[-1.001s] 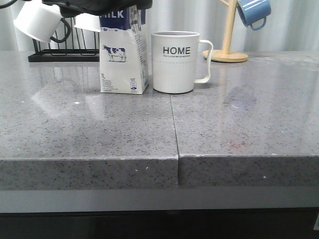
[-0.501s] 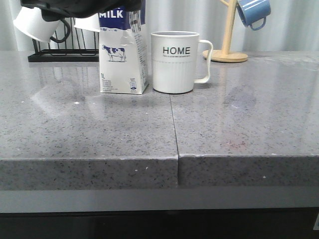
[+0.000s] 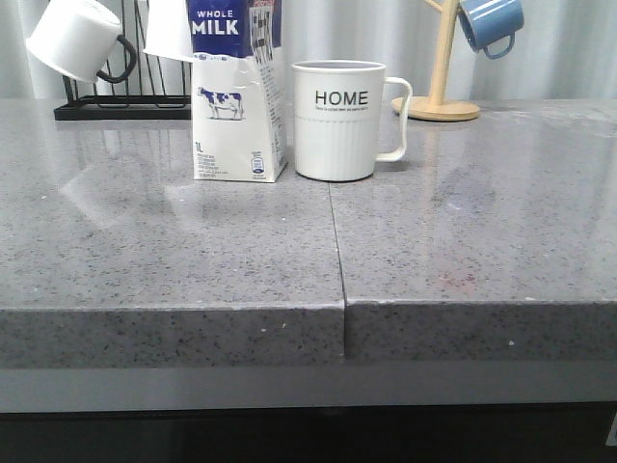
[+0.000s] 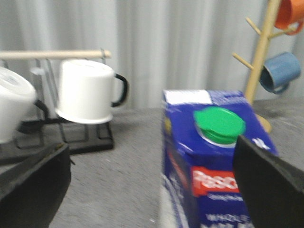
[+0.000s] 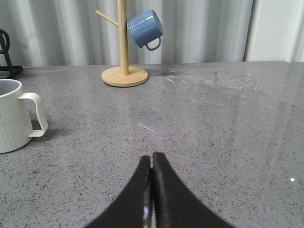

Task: Place milk next to cup
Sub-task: 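Open the left gripper and lift it away from the carton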

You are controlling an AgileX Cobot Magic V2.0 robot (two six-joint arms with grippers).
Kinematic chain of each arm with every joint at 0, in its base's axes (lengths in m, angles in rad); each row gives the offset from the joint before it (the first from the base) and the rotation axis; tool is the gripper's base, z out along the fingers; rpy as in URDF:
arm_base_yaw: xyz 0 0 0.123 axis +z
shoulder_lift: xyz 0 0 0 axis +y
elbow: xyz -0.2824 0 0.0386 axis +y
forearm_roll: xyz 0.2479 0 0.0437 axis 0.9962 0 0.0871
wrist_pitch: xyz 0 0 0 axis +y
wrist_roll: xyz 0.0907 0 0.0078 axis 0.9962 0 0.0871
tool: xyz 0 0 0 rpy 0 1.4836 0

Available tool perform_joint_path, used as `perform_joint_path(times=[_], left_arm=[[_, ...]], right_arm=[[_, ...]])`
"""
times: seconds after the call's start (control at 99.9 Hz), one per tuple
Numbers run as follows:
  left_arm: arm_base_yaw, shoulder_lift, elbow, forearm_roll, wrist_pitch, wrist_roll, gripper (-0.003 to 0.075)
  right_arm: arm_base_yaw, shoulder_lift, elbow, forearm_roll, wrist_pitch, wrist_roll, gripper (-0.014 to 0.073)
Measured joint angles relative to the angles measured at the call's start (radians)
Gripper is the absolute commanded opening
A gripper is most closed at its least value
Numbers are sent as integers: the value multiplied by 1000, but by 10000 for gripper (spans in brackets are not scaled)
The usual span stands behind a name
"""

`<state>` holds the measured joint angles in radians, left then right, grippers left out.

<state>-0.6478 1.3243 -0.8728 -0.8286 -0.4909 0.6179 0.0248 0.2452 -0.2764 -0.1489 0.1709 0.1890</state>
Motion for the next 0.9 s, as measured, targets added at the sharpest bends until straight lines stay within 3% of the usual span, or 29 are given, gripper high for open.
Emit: perform_joint_path(times=[0.18, 0.511, 0.681, 0.901], left_arm=[[133, -115, 51, 166, 105, -122, 659], [398, -331, 189, 574, 296, -514, 659], [497, -470, 274, 636, 370, -570, 659], [517, -697, 400, 653, 473, -588, 630]], right_arm=[[0, 0, 0, 0, 0, 0, -122], [0, 0, 0, 0, 0, 0, -122], [0, 0, 0, 0, 0, 0, -122], [0, 0, 0, 0, 0, 0, -122]])
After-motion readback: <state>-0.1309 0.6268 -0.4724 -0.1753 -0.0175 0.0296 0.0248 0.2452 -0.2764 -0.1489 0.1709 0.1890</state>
